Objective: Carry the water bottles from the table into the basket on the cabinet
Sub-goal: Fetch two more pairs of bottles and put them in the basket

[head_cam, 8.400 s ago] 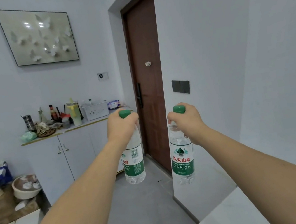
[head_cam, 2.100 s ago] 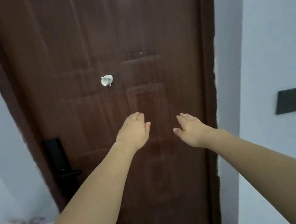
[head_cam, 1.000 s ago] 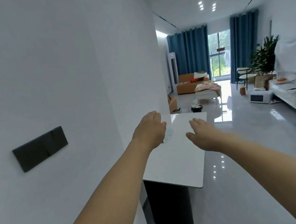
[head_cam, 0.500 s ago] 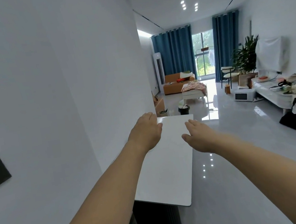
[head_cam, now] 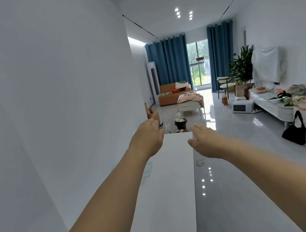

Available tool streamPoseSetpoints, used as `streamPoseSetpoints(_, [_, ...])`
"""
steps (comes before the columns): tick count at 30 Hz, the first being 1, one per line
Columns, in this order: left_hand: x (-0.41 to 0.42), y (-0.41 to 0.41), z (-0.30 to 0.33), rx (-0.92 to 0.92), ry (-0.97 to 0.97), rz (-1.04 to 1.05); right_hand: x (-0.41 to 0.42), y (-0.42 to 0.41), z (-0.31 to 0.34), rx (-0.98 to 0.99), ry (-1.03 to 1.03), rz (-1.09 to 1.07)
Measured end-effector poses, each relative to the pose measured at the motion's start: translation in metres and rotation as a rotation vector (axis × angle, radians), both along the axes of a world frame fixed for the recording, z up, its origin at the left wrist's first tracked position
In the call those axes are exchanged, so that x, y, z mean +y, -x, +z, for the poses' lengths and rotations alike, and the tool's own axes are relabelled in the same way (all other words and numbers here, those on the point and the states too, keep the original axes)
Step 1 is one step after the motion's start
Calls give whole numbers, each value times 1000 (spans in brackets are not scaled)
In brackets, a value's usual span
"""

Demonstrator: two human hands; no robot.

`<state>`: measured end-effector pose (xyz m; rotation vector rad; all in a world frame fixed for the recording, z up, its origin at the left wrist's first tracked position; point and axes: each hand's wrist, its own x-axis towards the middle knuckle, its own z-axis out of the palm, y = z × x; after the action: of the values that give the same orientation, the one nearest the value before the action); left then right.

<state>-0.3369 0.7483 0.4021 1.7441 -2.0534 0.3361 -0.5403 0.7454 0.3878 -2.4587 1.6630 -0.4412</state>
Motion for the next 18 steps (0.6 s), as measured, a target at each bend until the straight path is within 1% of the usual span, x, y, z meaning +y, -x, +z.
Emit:
streamPoseSetpoints(10, [-151, 59, -16, 29, -4, -63, -144, 49, -8, 14, -28, -26])
streamPoseSetpoints(18, [-281, 116, -4, 22, 8, -50, -274, 116, 6, -1, 10, -37])
